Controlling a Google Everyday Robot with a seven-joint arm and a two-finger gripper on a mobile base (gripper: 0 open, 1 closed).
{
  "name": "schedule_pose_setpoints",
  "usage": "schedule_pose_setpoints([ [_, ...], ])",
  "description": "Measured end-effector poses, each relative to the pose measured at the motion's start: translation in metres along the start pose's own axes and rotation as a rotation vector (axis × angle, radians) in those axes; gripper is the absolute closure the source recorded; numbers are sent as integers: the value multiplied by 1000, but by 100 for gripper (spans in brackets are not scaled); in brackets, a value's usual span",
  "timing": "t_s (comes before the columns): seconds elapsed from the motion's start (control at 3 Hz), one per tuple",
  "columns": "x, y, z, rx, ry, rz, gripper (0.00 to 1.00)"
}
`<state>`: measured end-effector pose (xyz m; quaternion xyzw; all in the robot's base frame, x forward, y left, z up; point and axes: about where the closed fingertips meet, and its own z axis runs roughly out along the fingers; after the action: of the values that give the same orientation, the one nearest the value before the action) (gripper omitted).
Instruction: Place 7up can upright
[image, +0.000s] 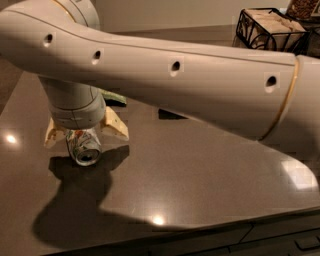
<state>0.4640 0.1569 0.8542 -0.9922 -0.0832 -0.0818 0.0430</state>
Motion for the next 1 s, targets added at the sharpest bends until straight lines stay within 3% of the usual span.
schedule_pose_setpoints([
  [0.67, -4, -2, -6, -46, -43, -53, 57],
  [1.0, -3, 5, -14, -17, -123, -7, 88],
])
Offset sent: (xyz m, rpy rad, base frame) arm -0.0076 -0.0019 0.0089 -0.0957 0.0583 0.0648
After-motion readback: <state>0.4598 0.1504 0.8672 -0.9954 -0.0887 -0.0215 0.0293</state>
